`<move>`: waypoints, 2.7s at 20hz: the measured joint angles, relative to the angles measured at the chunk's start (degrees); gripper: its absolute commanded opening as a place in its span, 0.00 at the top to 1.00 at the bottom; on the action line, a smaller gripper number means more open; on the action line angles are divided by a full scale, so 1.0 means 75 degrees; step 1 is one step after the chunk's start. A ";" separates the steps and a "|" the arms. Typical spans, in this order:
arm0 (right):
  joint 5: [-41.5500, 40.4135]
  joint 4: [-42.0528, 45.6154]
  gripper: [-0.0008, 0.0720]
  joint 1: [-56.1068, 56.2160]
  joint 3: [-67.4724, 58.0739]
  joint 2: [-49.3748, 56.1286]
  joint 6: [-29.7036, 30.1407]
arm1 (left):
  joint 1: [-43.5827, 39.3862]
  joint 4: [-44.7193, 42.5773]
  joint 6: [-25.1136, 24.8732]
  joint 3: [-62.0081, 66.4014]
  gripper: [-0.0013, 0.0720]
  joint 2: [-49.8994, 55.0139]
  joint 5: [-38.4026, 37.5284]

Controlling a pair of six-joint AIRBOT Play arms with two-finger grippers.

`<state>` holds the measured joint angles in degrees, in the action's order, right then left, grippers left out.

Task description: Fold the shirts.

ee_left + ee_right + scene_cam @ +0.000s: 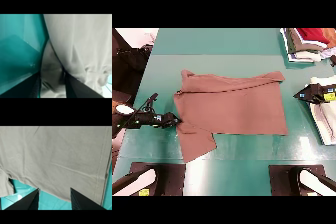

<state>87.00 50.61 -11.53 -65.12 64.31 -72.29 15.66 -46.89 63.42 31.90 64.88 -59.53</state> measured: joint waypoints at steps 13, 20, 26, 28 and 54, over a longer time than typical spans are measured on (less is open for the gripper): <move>0.0117 0.0679 0.29 -0.1096 0.1501 -0.0189 -0.0009 | -0.0274 -0.0143 0.0536 0.1667 0.94 -0.0831 -0.0842; -0.0568 0.1128 0.34 -0.1530 0.3523 0.0481 0.0230 | -0.0280 -0.0154 0.0551 0.1906 0.94 -0.1032 -0.1157; -0.1157 0.1049 0.40 -0.0737 0.4060 0.0659 0.0297 | -0.0280 -0.0152 0.0551 0.1929 0.94 -0.1049 -0.1183; -0.1370 0.1026 0.65 -0.0493 0.4112 0.0595 0.0306 | -0.0280 -0.0152 0.0551 0.1926 0.94 -0.1049 -0.1180; -0.2433 0.1020 0.97 -0.0565 -0.5974 -0.2259 -0.0373 | -0.0198 -0.0248 0.1597 1.2085 0.94 -0.2267 -0.0408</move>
<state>68.75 58.26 -15.77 -109.93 47.37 -75.09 14.17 -48.75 75.40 122.54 47.88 -62.59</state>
